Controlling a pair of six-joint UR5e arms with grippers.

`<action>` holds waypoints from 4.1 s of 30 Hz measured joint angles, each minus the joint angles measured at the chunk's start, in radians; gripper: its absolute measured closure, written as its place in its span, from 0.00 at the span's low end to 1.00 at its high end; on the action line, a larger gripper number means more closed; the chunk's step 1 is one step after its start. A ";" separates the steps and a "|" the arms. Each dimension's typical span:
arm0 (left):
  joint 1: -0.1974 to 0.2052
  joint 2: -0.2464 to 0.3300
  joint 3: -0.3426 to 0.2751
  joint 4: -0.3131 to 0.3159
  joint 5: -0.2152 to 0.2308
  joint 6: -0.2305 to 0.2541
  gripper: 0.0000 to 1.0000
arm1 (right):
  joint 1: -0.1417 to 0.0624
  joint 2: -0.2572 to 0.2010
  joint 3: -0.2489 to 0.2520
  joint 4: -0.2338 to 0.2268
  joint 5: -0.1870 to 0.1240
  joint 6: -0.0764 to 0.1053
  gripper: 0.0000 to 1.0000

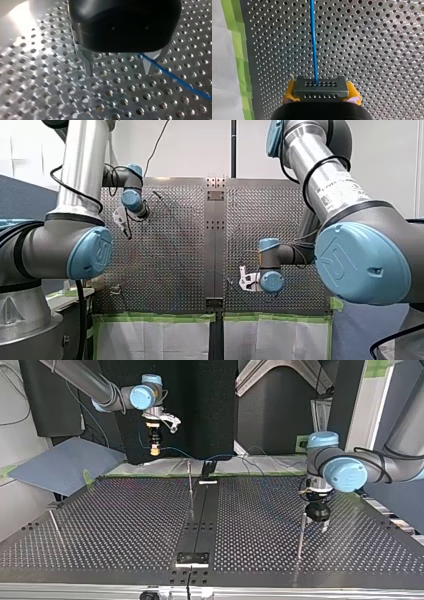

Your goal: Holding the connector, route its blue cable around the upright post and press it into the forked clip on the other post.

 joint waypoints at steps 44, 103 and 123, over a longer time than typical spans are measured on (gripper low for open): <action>0.011 0.292 -0.135 -0.069 -0.029 -0.057 0.00 | -0.017 0.004 0.000 -0.016 -0.022 0.017 1.00; -0.306 0.357 0.047 -0.595 -0.174 0.172 0.00 | -0.016 0.004 -0.001 -0.014 -0.058 0.022 1.00; -0.288 0.357 0.021 -0.743 -0.325 0.177 0.00 | -0.013 0.004 -0.001 -0.016 -0.058 0.022 1.00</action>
